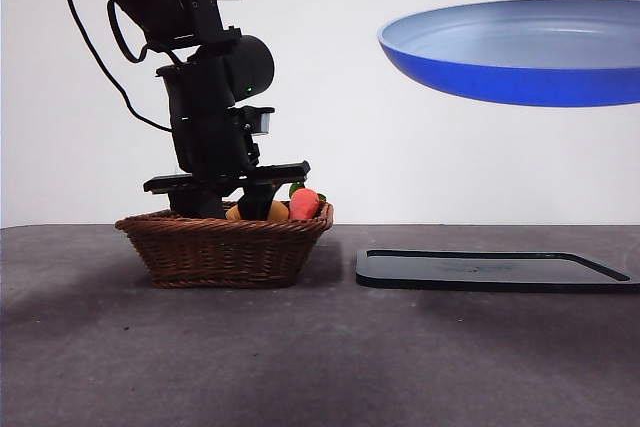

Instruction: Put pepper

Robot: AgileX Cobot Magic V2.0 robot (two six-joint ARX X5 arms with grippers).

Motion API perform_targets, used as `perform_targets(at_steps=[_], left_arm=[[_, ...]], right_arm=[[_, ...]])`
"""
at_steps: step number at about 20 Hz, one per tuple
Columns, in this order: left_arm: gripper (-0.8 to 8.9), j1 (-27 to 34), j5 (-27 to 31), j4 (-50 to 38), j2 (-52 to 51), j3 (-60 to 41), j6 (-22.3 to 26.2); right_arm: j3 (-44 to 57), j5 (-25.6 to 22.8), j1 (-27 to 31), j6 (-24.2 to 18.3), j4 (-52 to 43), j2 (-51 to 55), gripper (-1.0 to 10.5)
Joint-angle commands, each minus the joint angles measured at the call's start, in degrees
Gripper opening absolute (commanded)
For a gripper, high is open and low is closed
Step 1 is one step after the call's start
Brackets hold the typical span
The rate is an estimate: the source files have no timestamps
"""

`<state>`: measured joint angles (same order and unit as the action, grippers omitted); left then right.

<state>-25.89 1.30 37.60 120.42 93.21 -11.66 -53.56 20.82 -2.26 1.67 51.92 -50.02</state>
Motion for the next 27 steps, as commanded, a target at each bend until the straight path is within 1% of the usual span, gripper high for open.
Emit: perform_targets(at_steps=[1, 5, 10, 14, 16, 17, 18, 19, 21, 22, 25, 27], left_arm=[[1.34, 0.0, 0.1, 0.8, 0.9, 1.4, -0.4], [1.34, 0.5, 0.2, 2.0, -2.5, 1.4, -0.4], [1.34, 0.2, -0.5, 3.6, -11.3, 1.4, -0.4], [1.35, -2.0, -7.2, 4.8, -20.1, 1.4, -0.4], [1.35, -4.1, -11.6, 5.2, -23.5, 1.4, -0.3], [1.35, -5.7, -13.6, 5.6, -24.8, 1.4, -0.3], [1.35, -7.3, -14.1, 5.8, -25.1, 1.4, -0.1], [1.35, -9.6, -14.3, 6.3, -25.2, 1.3, 0.5], [1.35, -13.7, -14.4, 7.2, -23.8, 1.3, 2.4], [1.35, -15.9, -14.3, 7.2, -22.9, 1.3, 3.3], [1.35, -21.9, -11.4, 5.7, -18.7, 1.2, 5.5], [1.35, -24.2, -9.9, 4.5, -15.6, 1.2, 7.7]], right_arm=[[-0.9, 0.2, 0.0, -0.3, -0.9, -0.2, 0.0], [-0.9, 0.2, 0.0, -0.2, -0.9, -0.3, 0.0], [-0.9, 0.2, 0.0, 0.5, -2.3, -4.4, 0.0], [-0.9, 0.3, 0.0, 2.2, -6.4, -12.2, 0.0], [-0.9, 0.4, 0.0, 4.0, -9.0, -16.9, 0.0], [-0.9, 1.9, 0.0, 5.0, -10.4, -19.5, 0.0], [-0.9, 3.3, -0.1, 6.2, -11.5, -21.6, 0.0], [-0.9, 4.5, 0.0, 7.5, -12.7, -23.9, 0.0], [-0.9, 4.8, -0.1, 9.5, -14.0, -27.1, 0.0], [-0.9, 4.8, 0.0, 9.9, -14.2, -27.9, 0.0], [-0.9, 4.8, 0.0, 10.7, -14.1, -29.0, 0.0], [-0.9, 5.4, 0.0, 11.0, -13.9, -29.0, 0.0]])
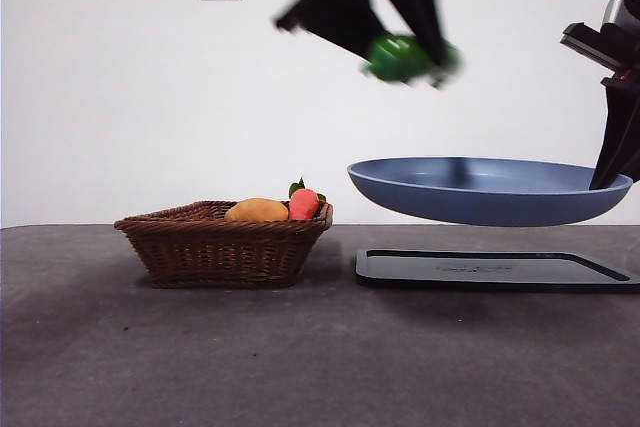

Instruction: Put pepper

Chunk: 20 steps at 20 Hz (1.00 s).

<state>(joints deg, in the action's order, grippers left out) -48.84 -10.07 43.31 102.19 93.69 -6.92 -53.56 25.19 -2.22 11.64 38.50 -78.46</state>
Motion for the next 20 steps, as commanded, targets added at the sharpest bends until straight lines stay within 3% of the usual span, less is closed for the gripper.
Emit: perform_targets(at_steps=[1, 10, 14, 20], left_arm=[[1.35, -2.1, 3.0, -1.7, 4.0, 0.7, 3.9], [1.43, -3.0, 3.8, -3.5, 11.4, 0.7, 6.0], [2.61, -3.2, 3.9, -4.3, 11.4, 0.7, 5.9], [2.60, -3.2, 3.9, -4.1, 9.0, 0.9, 5.9]], right_arm=[[-0.9, 1.8, 0.0, 1.0, -0.2, -0.6, 0.0], [-0.9, 1.7, 0.0, 1.0, 0.8, -0.6, 0.0], [-0.9, 1.7, 0.0, 1.0, 0.8, -0.6, 0.0], [-0.9, 1.3, 0.0, 2.3, 2.6, -0.6, 0.0]])
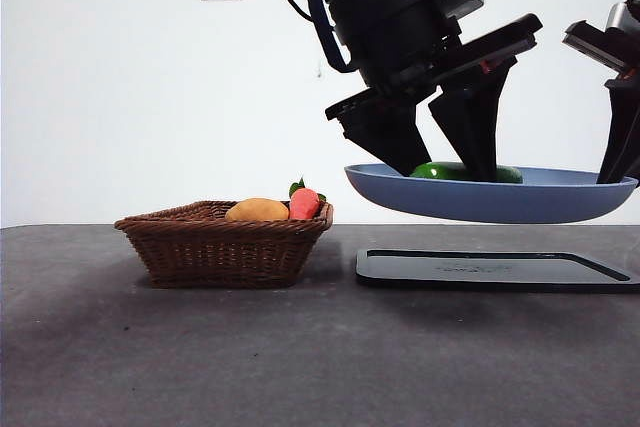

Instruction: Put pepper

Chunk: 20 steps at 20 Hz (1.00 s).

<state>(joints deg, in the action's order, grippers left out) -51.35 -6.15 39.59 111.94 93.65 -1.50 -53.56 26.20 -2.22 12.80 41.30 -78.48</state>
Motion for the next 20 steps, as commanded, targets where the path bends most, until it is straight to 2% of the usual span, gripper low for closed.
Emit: perform_targets(at_steps=[1, 3, 8, 11, 20], left_arm=[[2.60, -0.7, 0.1, 0.0, -2.1, 0.9, 0.5], [2.60, -0.5, 0.2, 1.0, -5.0, 0.9, 0.6], [2.59, 1.0, 0.6, 5.1, -14.9, 0.9, 1.7], [2.59, 2.1, 1.9, 7.0, -21.9, 0.9, 2.4], [2.59, 3.9, 2.1, 11.7, -38.9, 0.9, 3.1]], right_arm=[[-0.9, 0.3, 0.0, 1.8, -0.2, -0.6, 0.0], [-0.9, 0.0, 0.0, 2.7, -0.2, -0.6, 0.0], [-1.1, -5.8, 0.0, 4.5, -1.6, -0.8, 0.0], [-3.0, -5.7, 1.3, 5.9, -3.5, -3.0, 0.0], [-17.8, -6.8, 3.7, 6.3, -7.4, -21.5, 0.0]])
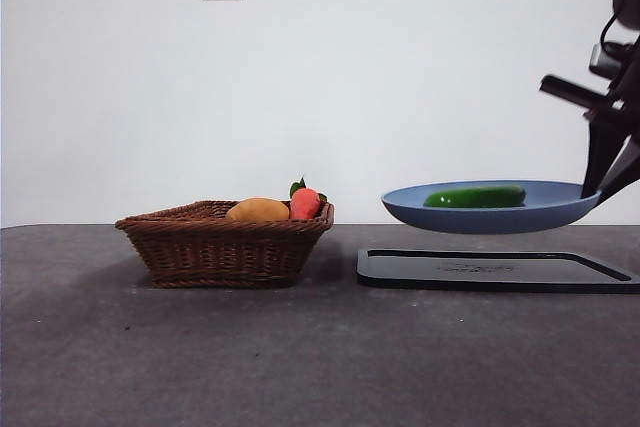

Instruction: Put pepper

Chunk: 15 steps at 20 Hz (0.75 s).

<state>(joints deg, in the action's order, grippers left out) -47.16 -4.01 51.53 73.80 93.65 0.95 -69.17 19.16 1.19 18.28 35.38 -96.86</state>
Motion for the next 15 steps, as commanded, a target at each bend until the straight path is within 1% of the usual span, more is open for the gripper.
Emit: perform_targets(at_steps=[1, 6, 10, 13, 14, 15], left_arm=[[2.59, -0.3, 0.0, -0.3, -1.8, 0.9, 0.7], [2.59, -0.3, 1.1, 0.3, -4.0, 0.9, 0.6], [2.59, -0.3, 1.0, 0.8, -4.0, 0.9, 0.6], [2.59, -0.3, 1.0, 0.8, -4.0, 0.9, 0.6], [2.59, -0.3, 1.0, 0.8, -4.0, 0.9, 0.6], [2.59, -0.3, 1.0, 0.8, -4.0, 0.9, 0.6]], right_arm=[[-3.0, 0.2, 0.3, 0.8, -2.3, -4.9, 0.0], [-4.0, 0.4, 0.3, 0.8, -7.8, -11.3, 0.0], [-4.0, 0.2, 0.3, 0.7, -9.7, -12.4, 0.0], [-4.0, 0.0, 0.3, -0.3, -9.6, -12.7, 0.0], [-4.0, 0.0, 0.3, -0.3, -9.6, -12.7, 0.1], [-4.0, 0.0, 0.3, -0.3, -9.6, -12.7, 0.4]])
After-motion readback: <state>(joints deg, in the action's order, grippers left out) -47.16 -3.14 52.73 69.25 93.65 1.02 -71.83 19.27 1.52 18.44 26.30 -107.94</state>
